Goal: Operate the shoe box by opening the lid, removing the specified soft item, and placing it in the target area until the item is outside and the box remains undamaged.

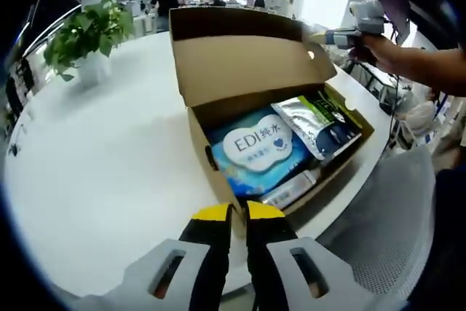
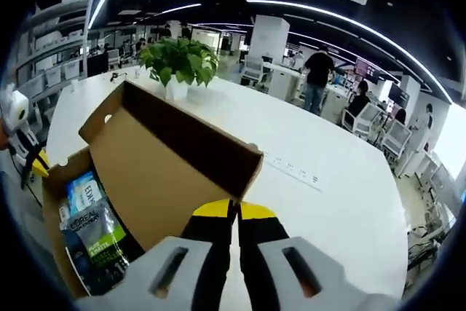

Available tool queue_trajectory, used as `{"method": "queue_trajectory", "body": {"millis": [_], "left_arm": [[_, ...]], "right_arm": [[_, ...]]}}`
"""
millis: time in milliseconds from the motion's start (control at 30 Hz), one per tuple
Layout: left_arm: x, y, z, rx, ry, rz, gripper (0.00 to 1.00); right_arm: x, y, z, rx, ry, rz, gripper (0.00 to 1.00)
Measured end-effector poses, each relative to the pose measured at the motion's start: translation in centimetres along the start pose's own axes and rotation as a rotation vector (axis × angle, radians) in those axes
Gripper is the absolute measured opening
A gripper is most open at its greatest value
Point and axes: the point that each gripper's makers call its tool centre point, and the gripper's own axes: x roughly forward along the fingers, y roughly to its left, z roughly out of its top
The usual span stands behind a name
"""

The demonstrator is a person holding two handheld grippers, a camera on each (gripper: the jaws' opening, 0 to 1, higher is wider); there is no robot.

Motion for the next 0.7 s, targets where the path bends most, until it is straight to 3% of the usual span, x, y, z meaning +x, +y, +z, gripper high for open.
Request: {"method": "queue_trajectory", "body": {"millis": [700], "left_arm": [[0.0,0.1,0.0,-0.009,-0.004,-0.001,0.04]], "right_arm": [[4.9,-0.6,-3.9,0.048,0.19,0.03,0.0]]}}
